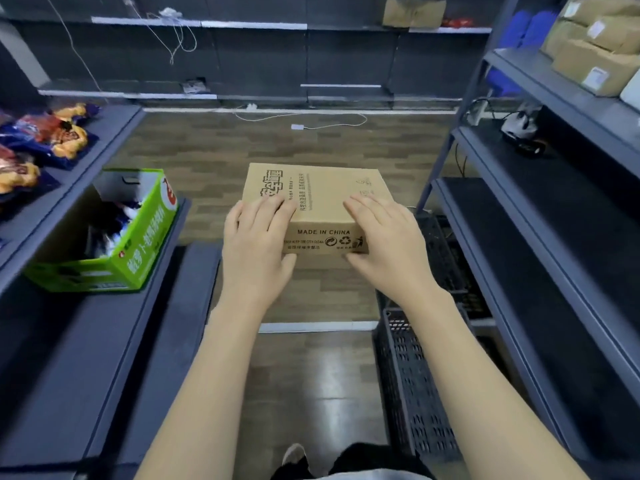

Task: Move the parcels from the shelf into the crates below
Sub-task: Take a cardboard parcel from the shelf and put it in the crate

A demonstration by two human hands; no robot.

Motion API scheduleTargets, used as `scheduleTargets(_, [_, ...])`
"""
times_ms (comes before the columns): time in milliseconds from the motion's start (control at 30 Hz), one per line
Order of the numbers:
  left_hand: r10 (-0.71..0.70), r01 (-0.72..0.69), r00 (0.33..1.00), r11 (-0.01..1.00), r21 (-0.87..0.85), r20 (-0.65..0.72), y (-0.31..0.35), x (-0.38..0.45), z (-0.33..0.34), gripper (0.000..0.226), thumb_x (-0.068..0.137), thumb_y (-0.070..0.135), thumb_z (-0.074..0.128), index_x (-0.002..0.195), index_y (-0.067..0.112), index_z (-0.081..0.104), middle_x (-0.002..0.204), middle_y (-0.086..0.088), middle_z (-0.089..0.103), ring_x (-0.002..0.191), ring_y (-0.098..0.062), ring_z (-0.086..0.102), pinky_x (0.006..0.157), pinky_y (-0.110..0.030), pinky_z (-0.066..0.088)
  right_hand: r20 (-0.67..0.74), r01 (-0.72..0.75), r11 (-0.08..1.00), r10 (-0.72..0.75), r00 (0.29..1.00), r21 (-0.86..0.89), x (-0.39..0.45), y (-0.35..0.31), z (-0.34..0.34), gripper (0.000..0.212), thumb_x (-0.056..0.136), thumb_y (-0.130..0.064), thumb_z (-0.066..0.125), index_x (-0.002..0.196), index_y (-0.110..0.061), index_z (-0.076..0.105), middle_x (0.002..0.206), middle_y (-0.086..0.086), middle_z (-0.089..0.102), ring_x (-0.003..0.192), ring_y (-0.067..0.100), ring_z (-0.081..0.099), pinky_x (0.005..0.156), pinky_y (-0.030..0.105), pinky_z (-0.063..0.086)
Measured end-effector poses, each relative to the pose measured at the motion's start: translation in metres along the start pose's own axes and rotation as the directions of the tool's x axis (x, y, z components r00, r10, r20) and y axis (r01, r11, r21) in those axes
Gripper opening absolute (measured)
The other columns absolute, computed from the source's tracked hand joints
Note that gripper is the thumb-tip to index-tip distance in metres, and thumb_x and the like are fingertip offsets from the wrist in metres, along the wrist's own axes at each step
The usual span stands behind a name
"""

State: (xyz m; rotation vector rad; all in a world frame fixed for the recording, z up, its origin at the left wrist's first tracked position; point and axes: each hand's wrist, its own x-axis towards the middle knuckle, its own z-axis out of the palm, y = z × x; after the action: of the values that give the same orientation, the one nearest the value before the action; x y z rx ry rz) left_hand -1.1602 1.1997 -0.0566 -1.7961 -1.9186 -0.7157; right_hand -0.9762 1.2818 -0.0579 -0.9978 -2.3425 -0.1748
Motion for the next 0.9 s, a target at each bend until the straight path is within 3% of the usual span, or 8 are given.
scheduleTargets(333, [0.085,-0.080,0.995,0.994,-0.081,0.058,-0.029,0.112,0.130,0.079,0.050,0.008,0.079,0.126,0.008,0.055,0.129,-0.009,0.056,0.119,-0.024,0.044,0.109,-0.043,0.020,0.076,-0.143,0.987,0.148,0.986,-0.072,0.087,0.088,0.090,0.081,0.059,-0.026,0.084,0.131,-0.007,0.053,0.132,0.008,0.057,0.124,0.026,0.049,0.105,0.034,0.023])
scheduleTargets(633, [0.129,-0.130,0.991,0.987,-0.095,-0.021,-0.023,0.292,0.238,0.077,0.053,0.009,0.079,0.126,0.009,0.054,0.130,-0.008,0.056,0.119,-0.027,0.046,0.109,-0.045,0.022,0.012,-0.163,0.979,0.166,0.986,-0.121,0.227,0.225,0.133,0.080,0.064,-0.024,0.081,0.135,-0.007,0.049,0.137,0.008,0.053,0.129,0.027,0.045,0.107,0.039,0.027])
scheduleTargets(900, [0.184,-0.178,0.983,0.973,-0.146,0.025,-0.011,0.381,0.322,0.076,0.053,0.010,0.080,0.125,0.008,0.055,0.129,-0.009,0.057,0.120,-0.026,0.045,0.109,-0.043,0.020,0.032,-0.231,0.964,0.237,0.971,-0.133,0.281,0.312,0.173,0.080,0.064,-0.022,0.082,0.135,-0.007,0.050,0.137,0.008,0.053,0.127,0.027,0.045,0.105,0.036,0.024])
